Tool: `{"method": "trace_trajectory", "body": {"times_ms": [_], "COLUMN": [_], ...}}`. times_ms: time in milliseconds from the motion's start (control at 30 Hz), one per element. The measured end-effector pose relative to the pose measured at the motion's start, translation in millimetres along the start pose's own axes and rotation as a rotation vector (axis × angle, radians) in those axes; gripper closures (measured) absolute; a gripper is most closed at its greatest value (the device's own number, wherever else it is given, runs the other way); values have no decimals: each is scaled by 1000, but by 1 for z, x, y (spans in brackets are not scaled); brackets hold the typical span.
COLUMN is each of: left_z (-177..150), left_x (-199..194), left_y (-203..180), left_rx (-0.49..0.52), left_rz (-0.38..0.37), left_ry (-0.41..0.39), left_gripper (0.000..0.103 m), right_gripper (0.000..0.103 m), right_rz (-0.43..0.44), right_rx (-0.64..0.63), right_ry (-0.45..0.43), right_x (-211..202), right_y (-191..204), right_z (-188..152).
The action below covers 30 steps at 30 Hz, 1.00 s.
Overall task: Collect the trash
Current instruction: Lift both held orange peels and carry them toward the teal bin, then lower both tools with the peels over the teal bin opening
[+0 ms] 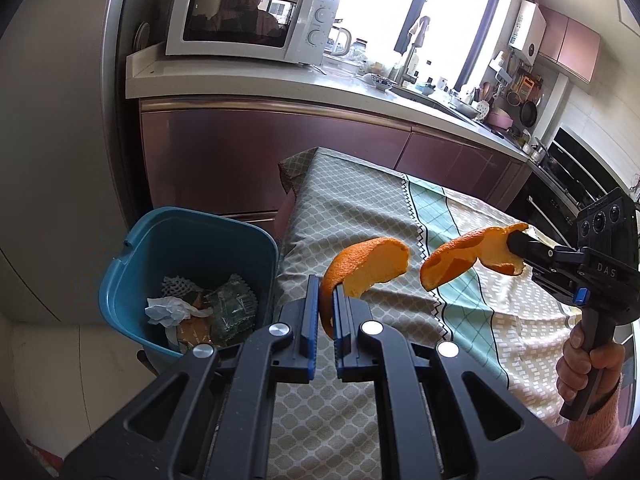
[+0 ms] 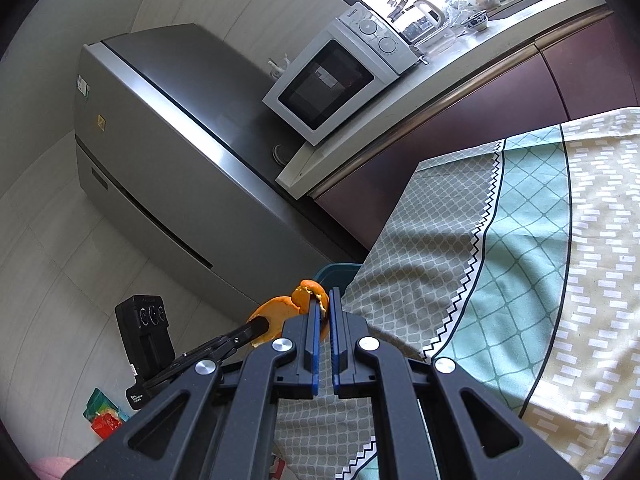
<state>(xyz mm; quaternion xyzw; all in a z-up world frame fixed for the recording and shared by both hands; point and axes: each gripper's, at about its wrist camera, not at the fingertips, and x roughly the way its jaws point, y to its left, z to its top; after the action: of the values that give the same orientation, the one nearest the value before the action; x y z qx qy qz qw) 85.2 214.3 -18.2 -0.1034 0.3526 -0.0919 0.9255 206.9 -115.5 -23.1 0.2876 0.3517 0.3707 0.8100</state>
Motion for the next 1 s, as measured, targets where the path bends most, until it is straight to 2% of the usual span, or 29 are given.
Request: {"method": "trace_trajectory", "body": {"times_ms": [1000], "left_z": [5], "left_x": [-12], "left_y": [25], "left_rx": [-30], "left_rz": [37], "left_ry": [-22], "left_gripper": [96], "right_gripper": [99], "right_rz": [20], "right_rx": [-11], "right_ry": [36], "right_x": [27], "right_y": [18], "right_z": [2]}}
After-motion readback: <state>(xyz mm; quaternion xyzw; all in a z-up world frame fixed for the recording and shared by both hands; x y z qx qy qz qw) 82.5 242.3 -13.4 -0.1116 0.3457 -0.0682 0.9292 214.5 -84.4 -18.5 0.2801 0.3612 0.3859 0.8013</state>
